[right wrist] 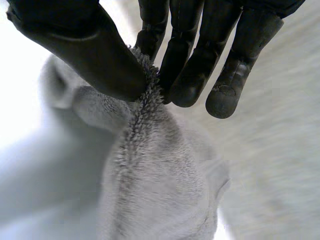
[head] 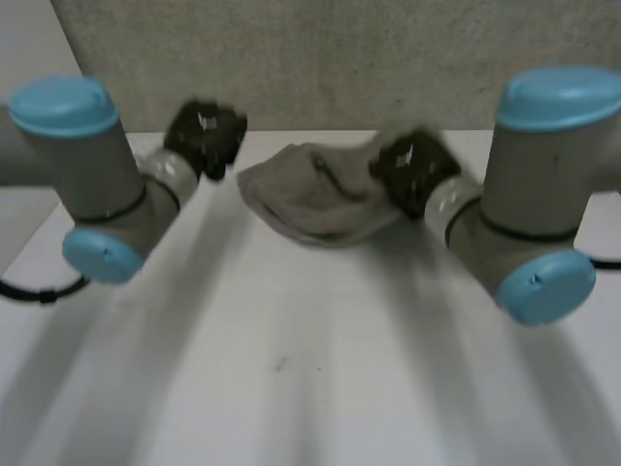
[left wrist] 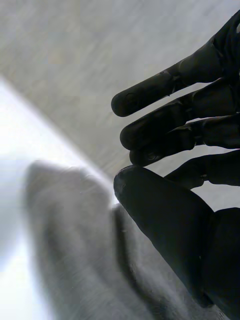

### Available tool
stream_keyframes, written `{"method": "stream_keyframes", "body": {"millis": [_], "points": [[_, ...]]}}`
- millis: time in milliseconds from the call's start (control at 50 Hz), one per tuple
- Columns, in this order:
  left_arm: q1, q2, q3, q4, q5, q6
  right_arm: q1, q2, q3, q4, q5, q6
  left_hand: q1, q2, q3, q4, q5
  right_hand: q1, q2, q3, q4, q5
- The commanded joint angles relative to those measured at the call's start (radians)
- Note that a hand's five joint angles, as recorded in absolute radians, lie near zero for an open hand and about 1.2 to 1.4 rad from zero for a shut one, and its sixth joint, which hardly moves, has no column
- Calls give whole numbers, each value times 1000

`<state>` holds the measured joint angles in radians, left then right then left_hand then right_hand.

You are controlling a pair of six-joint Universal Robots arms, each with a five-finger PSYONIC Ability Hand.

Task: Fold the towel.

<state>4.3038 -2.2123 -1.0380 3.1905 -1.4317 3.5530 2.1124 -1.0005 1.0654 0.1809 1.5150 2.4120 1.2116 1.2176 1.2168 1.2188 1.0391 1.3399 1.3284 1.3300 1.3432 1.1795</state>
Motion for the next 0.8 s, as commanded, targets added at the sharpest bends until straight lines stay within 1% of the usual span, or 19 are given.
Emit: {"method": "stream_keyframes", "body": {"millis": [20,60,80,100,120,180,220,240,280,340,380,460,500,540,560,600,640,700,800], "points": [[4,17,-217,2,2,10,1,-3,108,31,-9,9,150,144,145,143,148,56,68,66,53,42],[-9,25,-281,25,-4,-14,1,-10,102,32,11,13,-355,-361,-361,-363,-357,56,68,66,53,42],[-9,25,-281,25,-4,-14,1,-10,102,32,11,13,-358,-364,-363,-365,-360,56,68,66,53,42],[-18,31,-309,40,-7,-41,1,-15,96,32,37,13,-771,-777,-776,-778,-773,56,68,66,53,42],[-27,43,-335,54,-7,-77,4,-20,84,32,71,15,-1016,-1022,-1021,-1023,-1018,56,68,66,53,42],[-42,59,-358,66,-6,-120,11,-24,67,32,108,24,-981,-987,-986,-988,-983,56,68,66,53,42],[-70,92,-399,103,-7,-210,29,-33,30,35,172,74,-966,-972,-971,-973,-968,56,68,66,53,42],[-70,92,-399,103,-7,-210,29,-33,30,35,172,75,-966,-972,-971,-973,-968,56,68,66,53,42],[-96,126,-428,143,-10,-297,31,-55,4,51,201,137,-963,-969,-968,-970,-965,56,68,66,53,42],[-108,140,-439,160,-10,-338,31,-70,-5,71,201,170,-960,-966,-965,-967,-962,56,68,66,53,42],[-134,149,-445,190,-13,-400,32,-107,-28,113,197,238,-957,-963,-962,-964,-959,56,68,66,53,42],[-164,140,-442,200,-27,-453,34,-142,-56,141,195,323,-954,-960,-959,-961,-956,56,68,66,53,42],[-176,135,-438,200,-50,-479,35,-159,-71,152,195,361,-948,-954,-953,-955,-950,56,68,66,53,42],[-202,111,-429,201,-113,-532,53,-188,-102,178,194,420,-931,-937,-936,-938,-933,56,68,66,53,42],[-202,111,-429,201,-113,-533,54,-188,-102,178,194,420,-931,-937,-936,-938,-933,56,68,66,53,42],[-220,83,-409,201,-183,-588,75,-208,-130,207,194,447,-931,-937,-936,-938,-933,56,68,66,53,42],[-226,71,-399,198,-214,-618,81,-214,-140,221,194,453,-922,-928,-927,-929,-924,56,68,66,53,42],[-233,54,-396,197,-255,-683,103,-225,-153,241,194,455,-893,-899,-898,-900,-895,56,68,66,53,42],[-240,48,-398,195,-271,-787,138,-243,-151,256,195,481,-892,-898,-898,-900,-894,56,68,66,53,42]]}}
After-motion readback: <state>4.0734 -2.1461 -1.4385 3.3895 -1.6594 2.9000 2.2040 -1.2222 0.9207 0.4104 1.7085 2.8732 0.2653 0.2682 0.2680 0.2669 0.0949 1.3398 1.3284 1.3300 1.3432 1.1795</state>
